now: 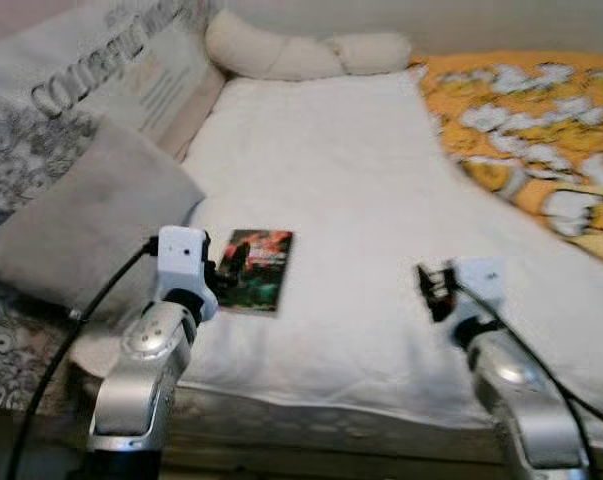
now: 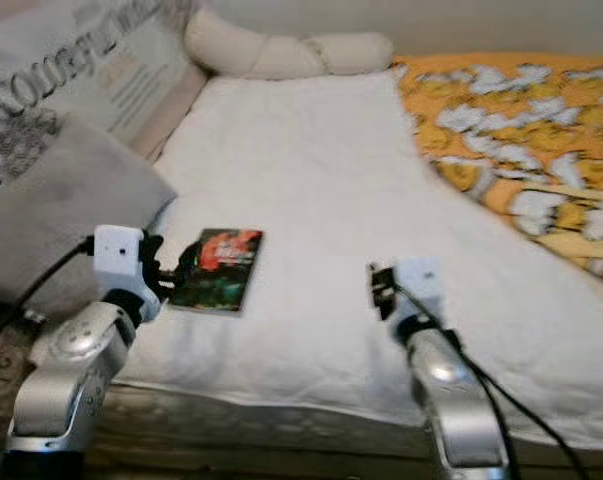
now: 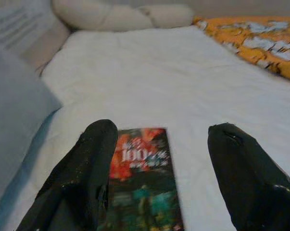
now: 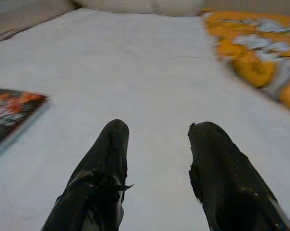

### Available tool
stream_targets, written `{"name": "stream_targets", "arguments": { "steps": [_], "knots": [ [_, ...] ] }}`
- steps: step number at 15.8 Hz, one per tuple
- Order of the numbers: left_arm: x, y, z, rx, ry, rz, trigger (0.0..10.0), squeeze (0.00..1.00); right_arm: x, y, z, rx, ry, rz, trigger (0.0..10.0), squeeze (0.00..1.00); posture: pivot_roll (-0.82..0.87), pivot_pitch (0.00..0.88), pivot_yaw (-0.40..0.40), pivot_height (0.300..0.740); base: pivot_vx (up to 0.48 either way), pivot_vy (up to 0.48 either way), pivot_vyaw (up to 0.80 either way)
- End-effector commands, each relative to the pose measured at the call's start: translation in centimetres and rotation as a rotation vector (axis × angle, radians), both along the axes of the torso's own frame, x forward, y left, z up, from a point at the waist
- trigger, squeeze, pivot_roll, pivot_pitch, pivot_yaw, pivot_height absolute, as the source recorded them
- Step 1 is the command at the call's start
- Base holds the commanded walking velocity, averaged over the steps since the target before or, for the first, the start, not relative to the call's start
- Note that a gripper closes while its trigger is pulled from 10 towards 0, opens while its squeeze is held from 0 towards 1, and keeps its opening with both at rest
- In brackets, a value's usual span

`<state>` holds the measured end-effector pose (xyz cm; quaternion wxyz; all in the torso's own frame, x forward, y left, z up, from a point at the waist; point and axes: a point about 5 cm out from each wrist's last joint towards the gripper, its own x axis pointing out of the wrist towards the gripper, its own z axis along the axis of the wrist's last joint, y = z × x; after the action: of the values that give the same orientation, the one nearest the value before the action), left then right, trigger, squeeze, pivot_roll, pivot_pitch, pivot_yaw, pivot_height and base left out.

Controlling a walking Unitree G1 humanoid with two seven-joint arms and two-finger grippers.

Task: Clean up the room

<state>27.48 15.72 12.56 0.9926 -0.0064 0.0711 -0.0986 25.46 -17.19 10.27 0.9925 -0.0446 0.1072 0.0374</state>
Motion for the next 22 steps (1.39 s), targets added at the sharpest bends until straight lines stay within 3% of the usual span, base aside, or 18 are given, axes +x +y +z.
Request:
{"name": "stream_targets", "arguments": {
  "steps": [1,10,22],
  "knots": [
    [-0.2,0.8,0.0,0.016,0.008,0.028,10.0,0.0,0.1,0.8,0.1,0.009,-0.004,0.023,10.0,0.0,0.0,0.0,0.074,0.74,0.0,-0.382,0.0],
    [-0.6,0.6,-0.4,0.027,0.024,0.028,10.0,0.0,-0.1,0.4,-0.3,0.033,0.012,-0.008,10.0,0.0,-0.01,0.0,0.065,0.74,0.0,-0.382,0.0],
    [-1.2,0.4,-0.8,0.033,0.03,0.037,10.0,0.0,0.0,-0.2,-0.5,-0.045,0.015,0.043,10.0,0.0,-0.01,0.0,0.039,0.74,0.0,-0.382,0.0]
  ]
}}
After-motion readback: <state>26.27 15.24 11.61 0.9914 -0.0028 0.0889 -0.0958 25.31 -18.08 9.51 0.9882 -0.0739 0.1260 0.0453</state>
